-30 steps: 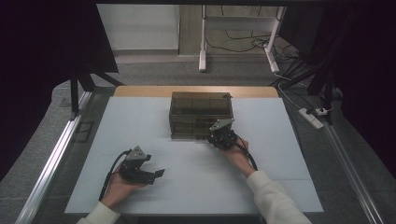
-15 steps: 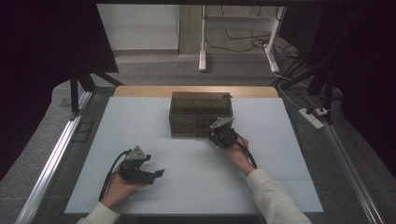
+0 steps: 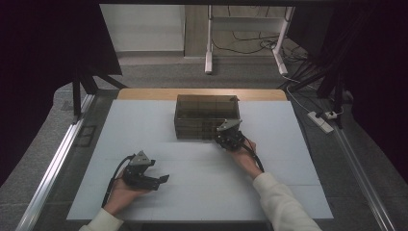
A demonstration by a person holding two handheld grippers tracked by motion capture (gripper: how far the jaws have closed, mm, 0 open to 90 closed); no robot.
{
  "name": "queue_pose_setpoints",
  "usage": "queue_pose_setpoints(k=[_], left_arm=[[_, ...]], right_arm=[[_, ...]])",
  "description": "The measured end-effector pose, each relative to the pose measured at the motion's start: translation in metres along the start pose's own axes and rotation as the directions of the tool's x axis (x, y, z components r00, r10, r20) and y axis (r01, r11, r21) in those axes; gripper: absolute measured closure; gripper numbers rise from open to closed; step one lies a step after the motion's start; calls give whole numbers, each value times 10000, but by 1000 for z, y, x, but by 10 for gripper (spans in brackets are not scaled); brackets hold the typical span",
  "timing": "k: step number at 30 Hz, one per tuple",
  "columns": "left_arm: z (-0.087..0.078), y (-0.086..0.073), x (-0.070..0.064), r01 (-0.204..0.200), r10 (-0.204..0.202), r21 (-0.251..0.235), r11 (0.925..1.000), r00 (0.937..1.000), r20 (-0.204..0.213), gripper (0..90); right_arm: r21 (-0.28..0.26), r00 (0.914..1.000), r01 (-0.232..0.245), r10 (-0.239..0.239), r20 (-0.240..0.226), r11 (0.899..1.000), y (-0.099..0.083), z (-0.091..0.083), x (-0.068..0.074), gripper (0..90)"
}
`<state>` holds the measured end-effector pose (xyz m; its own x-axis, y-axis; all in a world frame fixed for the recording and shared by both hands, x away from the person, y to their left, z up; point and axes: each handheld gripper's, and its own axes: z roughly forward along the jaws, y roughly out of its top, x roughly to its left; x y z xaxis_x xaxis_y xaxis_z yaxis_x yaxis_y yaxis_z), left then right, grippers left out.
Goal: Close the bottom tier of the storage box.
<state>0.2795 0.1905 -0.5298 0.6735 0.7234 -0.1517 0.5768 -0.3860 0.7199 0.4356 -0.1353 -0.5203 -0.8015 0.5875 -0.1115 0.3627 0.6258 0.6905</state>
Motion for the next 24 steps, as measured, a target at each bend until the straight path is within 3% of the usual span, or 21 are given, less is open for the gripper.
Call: queue_pose_setpoints(k=[24], left_arm=[[-1,-1,0,-5,5,-1,10000,10000,-51,153]], right_arm=[[-18,9997,8,-8,263,10000,0,10,-4,898]])
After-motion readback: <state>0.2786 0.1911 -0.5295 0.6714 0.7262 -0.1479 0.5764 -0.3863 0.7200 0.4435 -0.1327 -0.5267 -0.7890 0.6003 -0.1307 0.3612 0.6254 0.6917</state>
